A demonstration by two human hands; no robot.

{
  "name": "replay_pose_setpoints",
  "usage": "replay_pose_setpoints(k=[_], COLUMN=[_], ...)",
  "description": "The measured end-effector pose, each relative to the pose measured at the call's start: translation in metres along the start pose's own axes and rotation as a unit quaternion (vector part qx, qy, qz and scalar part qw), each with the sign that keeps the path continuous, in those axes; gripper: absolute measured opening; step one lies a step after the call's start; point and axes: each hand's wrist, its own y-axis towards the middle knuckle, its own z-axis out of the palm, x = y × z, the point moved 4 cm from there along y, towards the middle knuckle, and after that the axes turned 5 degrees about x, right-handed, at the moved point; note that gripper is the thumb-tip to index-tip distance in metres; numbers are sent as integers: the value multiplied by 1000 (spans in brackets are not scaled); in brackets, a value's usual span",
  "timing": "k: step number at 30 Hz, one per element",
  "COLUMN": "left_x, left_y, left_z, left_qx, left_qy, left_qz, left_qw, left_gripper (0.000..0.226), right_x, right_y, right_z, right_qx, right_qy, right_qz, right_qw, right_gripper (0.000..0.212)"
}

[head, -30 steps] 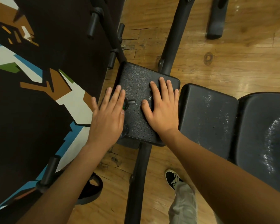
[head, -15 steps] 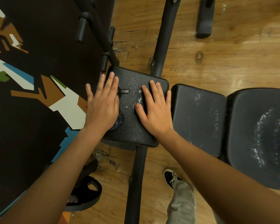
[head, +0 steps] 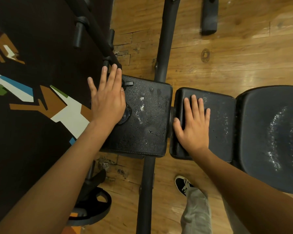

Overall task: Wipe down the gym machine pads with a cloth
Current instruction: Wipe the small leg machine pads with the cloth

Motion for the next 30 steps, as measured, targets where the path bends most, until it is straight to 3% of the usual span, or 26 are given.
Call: replay_pose_setpoints(k=[7,16,25,30], left_x=[1,-2,9,27], left_y=[47,-8,44,37], left_z=[-10,-1,-12,-19], left_qx=[13,6,41,64], left_qy=[-16,-37,-85,-141], left_qz=[39,70,82,104], left_qw=[999,997,992,982], left_gripper=[57,60,58,68], right_x=[1,-1,-2,-2], right_y=[1,-1,0,1], right_z=[2,1,2,2], right_qx=[8,10,1,-3], right_qy=[-13,-5,-6,-3], right_qz=[1,-1,-7,-10], right_qw=[1000,1000,1000,1000], right_gripper=[74,74,73,73])
